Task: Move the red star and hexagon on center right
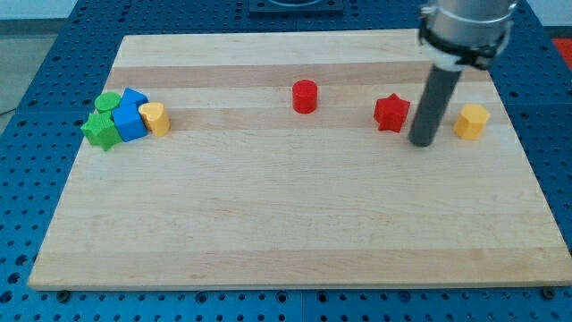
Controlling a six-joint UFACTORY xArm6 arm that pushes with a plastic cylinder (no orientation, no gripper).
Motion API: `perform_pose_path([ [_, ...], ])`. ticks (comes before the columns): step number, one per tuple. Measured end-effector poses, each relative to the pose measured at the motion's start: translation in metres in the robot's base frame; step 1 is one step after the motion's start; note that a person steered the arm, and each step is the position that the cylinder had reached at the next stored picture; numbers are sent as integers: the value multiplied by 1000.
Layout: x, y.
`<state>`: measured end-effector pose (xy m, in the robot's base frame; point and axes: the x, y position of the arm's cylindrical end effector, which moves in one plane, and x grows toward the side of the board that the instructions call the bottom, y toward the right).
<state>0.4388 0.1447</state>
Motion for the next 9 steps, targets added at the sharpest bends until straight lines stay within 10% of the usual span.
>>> perform_pose_path([
  [2,-49,-40],
  [5,-88,53],
  [8,-175,-65],
  [9,-145,-151],
])
